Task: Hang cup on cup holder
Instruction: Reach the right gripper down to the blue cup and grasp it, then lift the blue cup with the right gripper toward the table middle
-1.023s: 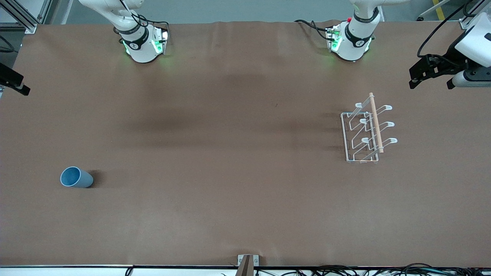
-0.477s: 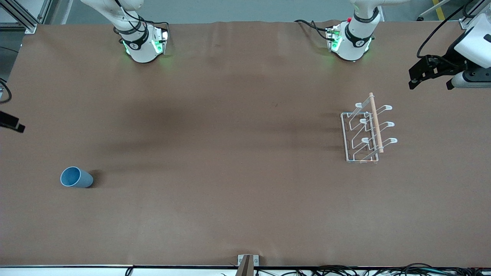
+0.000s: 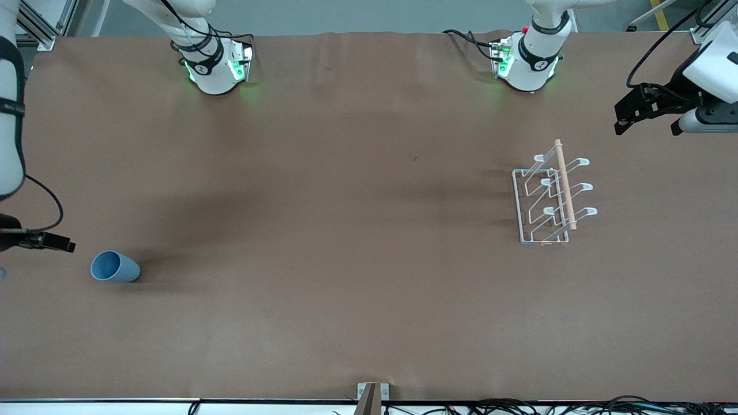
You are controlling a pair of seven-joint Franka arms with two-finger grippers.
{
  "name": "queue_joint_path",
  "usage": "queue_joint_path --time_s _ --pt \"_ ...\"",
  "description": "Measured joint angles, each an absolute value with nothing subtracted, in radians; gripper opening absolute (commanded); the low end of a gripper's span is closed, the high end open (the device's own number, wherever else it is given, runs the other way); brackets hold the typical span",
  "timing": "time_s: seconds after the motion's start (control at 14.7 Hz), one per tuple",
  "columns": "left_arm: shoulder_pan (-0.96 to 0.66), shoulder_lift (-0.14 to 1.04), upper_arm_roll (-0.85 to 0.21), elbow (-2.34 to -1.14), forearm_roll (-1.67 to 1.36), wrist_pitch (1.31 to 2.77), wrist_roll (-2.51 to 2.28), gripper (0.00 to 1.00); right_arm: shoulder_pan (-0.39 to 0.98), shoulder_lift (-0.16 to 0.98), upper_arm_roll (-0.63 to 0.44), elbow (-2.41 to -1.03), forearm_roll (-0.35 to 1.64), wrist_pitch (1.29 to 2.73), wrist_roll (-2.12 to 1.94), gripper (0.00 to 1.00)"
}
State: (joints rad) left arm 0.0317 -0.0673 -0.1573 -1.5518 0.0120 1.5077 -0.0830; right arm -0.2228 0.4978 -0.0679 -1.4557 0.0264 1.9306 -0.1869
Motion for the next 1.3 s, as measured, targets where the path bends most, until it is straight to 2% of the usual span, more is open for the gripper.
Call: queue_joint_path --time_s 0.41,0.61,0.95,1.09,1.16,1.3 --pt "0.032 -0.066 -0.157 -1.550 0.012 1.508 -0.083 1.00 -0.234 0.638 -0.068 -1.455 0.027 2.057 -0.187 0.97" --pt "0.032 -0.066 -0.157 -1.550 0.012 1.508 -0.083 1.00 -0.244 0.666 -0.068 -1.465 0.055 2.078 -0.187 0.91" --pt "0.032 -0.066 -0.158 -1.550 0.012 1.508 -0.083 1.00 -0.249 0.690 -0.067 -1.498 0.084 2.130 -0.188 0.50" --pt "0.032 -0.066 -0.158 -1.550 0.012 1.508 -0.083 1.00 -0.249 0.696 -0.066 -1.504 0.113 2.130 -0.188 0.18" --pt "0.032 -0.066 -0.158 -1.550 0.012 1.508 -0.083 1.00 -0.249 0.697 -0.065 -1.504 0.122 2.131 -0.188 0.09" --pt "0.031 -0.066 -0.158 -1.550 0.012 1.508 -0.083 1.00 -0.248 0.698 -0.064 -1.504 0.132 2.138 -0.188 0.02"
